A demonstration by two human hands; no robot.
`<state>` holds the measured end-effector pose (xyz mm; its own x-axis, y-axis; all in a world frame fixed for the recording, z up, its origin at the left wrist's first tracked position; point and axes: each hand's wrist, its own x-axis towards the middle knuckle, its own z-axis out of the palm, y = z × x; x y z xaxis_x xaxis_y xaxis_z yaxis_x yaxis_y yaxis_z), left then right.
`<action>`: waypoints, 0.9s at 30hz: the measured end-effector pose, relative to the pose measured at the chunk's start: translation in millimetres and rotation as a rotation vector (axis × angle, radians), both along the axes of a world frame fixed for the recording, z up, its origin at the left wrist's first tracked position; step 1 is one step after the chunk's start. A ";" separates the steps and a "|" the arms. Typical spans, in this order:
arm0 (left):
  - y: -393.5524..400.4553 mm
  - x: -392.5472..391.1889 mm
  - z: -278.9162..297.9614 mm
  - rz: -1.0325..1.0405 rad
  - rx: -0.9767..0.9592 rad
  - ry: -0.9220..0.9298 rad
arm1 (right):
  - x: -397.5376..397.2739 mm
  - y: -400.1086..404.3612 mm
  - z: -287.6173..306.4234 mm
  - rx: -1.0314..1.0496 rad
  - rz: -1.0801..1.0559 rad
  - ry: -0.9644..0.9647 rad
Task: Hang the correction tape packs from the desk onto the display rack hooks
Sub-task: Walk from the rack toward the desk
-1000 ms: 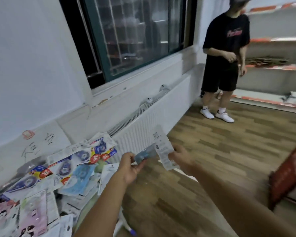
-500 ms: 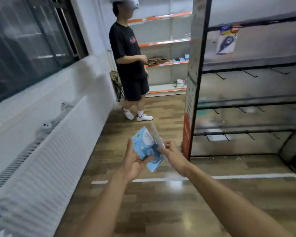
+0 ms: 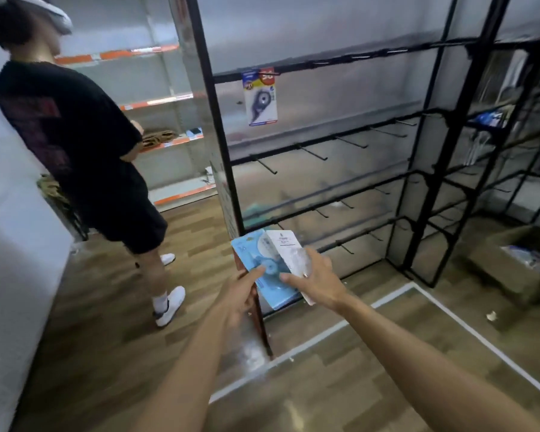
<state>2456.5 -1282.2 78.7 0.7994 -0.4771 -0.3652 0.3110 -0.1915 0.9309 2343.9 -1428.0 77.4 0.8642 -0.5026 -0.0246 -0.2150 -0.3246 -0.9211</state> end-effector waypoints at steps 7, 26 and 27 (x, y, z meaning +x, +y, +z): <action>-103.8 40.6 20.4 -0.089 -0.239 0.051 | 40.3 -88.5 35.4 -0.042 -0.215 -0.233; -340.6 95.0 120.2 0.199 -0.376 -0.301 | 136.6 -336.9 133.4 0.088 -0.166 -0.404; -344.4 99.4 123.8 0.206 -0.381 -0.319 | 142.8 -341.8 137.8 0.095 -0.152 -0.414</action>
<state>2555.9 -1626.6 202.4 0.9334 -0.3499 0.0794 -0.0029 0.2137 0.9769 2486.7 -1769.9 215.2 0.7271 -0.6371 0.2559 0.1394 -0.2280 -0.9636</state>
